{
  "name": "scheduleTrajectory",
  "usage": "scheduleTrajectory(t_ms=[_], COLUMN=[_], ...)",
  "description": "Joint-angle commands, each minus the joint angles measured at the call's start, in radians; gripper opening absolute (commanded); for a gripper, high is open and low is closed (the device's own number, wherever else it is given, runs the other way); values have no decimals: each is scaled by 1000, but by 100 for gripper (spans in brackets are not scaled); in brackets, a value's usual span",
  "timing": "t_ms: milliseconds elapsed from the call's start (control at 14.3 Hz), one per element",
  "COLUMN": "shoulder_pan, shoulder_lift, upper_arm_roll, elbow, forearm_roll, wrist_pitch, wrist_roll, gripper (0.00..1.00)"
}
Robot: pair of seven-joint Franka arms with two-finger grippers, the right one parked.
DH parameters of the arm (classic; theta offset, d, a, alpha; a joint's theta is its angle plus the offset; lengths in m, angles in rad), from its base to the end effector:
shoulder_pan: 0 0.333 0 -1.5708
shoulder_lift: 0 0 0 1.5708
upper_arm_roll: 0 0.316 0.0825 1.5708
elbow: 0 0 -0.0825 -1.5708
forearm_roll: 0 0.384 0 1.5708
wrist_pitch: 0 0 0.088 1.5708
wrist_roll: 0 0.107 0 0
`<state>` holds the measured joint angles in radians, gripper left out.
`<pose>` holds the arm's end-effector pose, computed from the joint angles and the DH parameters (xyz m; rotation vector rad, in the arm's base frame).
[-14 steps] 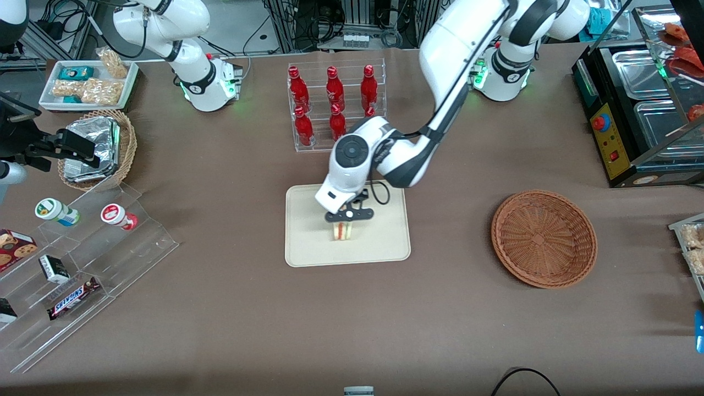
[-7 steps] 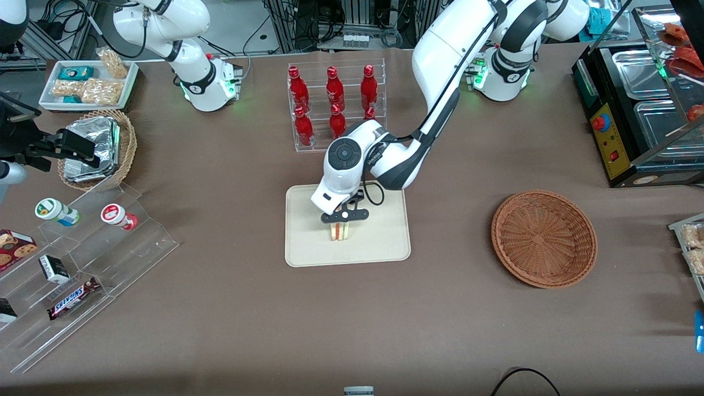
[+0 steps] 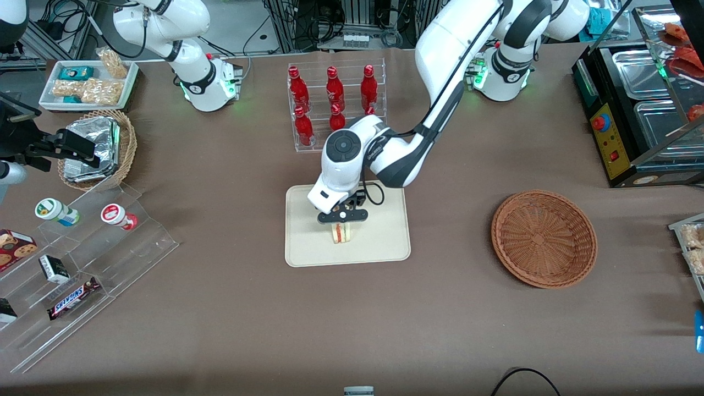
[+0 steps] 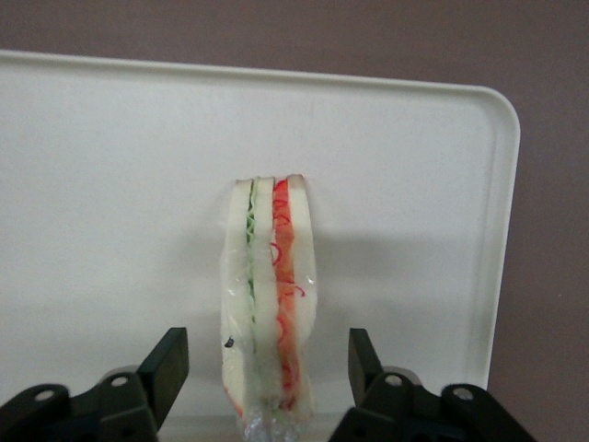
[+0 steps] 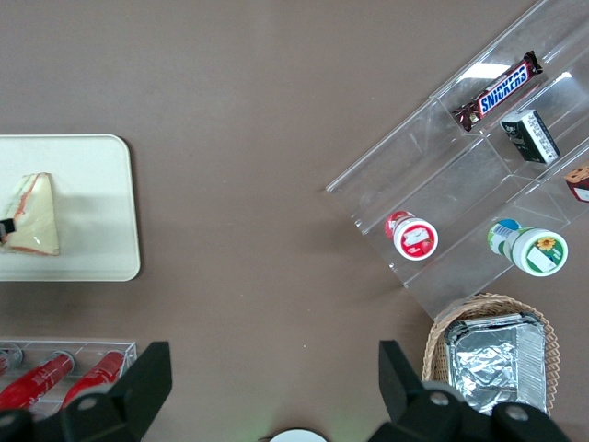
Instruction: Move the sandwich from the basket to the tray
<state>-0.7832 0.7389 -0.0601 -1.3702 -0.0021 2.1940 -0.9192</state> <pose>0.5010 -0.5481 0.2865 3.0452 0.1439 0.0347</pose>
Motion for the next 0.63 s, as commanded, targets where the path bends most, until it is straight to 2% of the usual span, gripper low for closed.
scheduleTrajectory(t_ms=[0,140,280,560], shoulder_pan=[-1,80,108,252], shoulder_lift=[-133,-222,-263,-413], upper_arm_roll=[37,40,46,46], elbow=[-27,-75,-131,-301], forearm_roll=[36,30,31,31], wrist_pitch=[-158,-268,-284,-289], wrist_roll=[-38,-32,-14,213], gripper=[100,100,100,100])
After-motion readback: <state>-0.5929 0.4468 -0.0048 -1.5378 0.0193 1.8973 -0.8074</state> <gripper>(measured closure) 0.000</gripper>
